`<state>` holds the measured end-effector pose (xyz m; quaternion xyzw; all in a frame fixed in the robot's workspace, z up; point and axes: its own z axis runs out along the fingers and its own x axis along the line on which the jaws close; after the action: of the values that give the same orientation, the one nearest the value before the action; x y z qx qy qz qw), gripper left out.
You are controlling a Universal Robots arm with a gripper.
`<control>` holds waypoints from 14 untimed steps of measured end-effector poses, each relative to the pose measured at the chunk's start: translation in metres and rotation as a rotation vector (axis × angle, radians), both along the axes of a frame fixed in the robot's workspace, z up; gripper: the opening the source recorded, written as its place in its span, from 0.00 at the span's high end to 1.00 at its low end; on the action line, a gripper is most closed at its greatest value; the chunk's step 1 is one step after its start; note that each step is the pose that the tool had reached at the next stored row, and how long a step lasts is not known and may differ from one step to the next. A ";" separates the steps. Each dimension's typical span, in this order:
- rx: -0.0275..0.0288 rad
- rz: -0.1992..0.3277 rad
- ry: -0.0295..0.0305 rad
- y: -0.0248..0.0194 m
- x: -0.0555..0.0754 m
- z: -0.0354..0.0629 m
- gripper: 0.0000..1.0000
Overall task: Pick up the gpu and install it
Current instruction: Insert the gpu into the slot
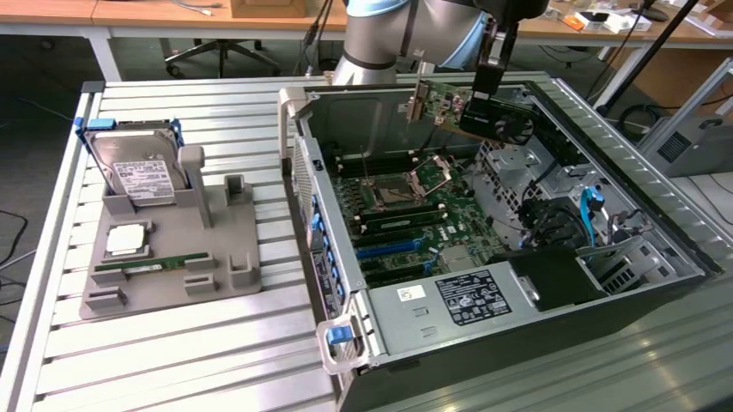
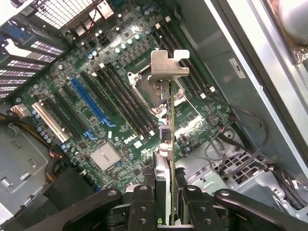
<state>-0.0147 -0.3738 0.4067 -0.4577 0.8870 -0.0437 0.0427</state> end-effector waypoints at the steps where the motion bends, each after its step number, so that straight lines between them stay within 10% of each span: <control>1: 0.0000 0.003 0.0000 0.0000 0.000 0.0000 0.73; 14: 0.0000 0.050 0.0000 0.0000 0.000 0.0000 0.73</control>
<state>-0.0147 -0.3738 0.4067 -0.4796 0.8754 -0.0427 0.0438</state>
